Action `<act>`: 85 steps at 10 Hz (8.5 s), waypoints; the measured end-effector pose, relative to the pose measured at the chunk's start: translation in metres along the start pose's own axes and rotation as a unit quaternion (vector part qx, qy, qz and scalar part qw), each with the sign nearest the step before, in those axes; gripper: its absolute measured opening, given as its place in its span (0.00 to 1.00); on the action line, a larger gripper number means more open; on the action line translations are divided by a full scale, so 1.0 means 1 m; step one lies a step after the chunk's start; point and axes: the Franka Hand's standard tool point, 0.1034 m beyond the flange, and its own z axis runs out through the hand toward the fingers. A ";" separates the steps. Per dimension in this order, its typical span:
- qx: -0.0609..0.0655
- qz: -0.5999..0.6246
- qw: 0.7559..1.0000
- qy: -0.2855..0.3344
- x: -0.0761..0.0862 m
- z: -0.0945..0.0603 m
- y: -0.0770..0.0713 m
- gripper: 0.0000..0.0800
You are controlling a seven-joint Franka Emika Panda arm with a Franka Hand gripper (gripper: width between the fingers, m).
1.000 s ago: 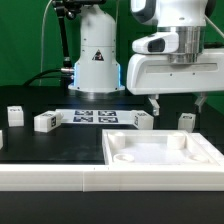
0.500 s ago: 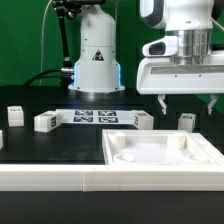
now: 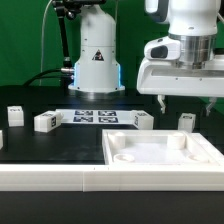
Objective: Assemble one leg
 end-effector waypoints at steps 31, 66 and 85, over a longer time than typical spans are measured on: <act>-0.014 -0.010 0.942 -0.336 -0.022 -0.030 0.005 0.36; 0.037 -0.194 0.917 0.347 0.177 -0.094 -0.001 0.37; 0.033 -0.225 0.907 0.353 0.176 -0.111 -0.019 0.81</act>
Offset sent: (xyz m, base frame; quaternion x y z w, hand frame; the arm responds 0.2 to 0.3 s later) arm -0.0109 0.0094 -0.0085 0.0150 -0.1784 -0.0185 0.9837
